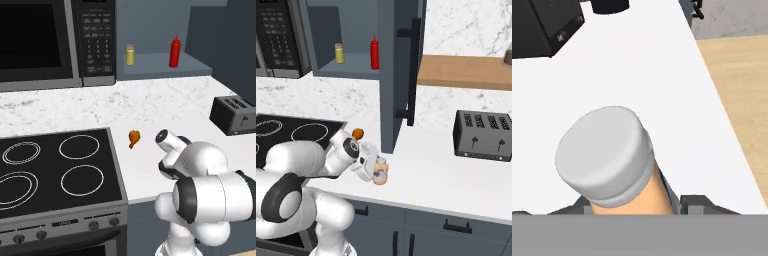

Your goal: Put the shaker and condiment bottle from the counter next to their counterparts in the cabinet.

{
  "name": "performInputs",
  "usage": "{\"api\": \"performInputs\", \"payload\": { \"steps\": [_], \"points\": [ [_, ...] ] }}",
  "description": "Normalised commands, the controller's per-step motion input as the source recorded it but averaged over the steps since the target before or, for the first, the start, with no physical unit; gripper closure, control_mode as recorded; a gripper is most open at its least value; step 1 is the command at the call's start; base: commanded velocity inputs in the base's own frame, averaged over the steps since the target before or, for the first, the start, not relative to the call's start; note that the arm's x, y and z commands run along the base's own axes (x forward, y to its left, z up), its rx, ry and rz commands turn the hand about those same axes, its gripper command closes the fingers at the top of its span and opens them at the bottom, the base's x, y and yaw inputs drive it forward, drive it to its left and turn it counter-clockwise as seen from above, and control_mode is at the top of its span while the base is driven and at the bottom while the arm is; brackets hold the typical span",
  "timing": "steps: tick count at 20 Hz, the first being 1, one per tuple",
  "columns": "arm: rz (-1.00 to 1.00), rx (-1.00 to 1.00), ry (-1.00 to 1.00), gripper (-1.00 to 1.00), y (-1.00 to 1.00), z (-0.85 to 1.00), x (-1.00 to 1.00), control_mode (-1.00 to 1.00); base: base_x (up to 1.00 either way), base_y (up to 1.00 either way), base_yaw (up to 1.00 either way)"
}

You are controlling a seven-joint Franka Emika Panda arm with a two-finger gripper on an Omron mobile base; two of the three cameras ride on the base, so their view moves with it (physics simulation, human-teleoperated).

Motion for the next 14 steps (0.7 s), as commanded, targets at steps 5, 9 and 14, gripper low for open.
{"api": "performInputs", "payload": {
  "steps": [5,9,14],
  "points": [
    [0.00,0.00,0.19,1.00,0.06,-0.27,0.00,-1.00,0.00,0.00,0.00],
    [0.08,0.11,0.00,1.00,-0.01,0.69,-0.06,-1.00,0.00,0.00,0.00],
    [0.17,0.12,-0.03,1.00,0.00,0.97,-0.41,-1.00,0.00,0.00,0.00]
  ]
}}
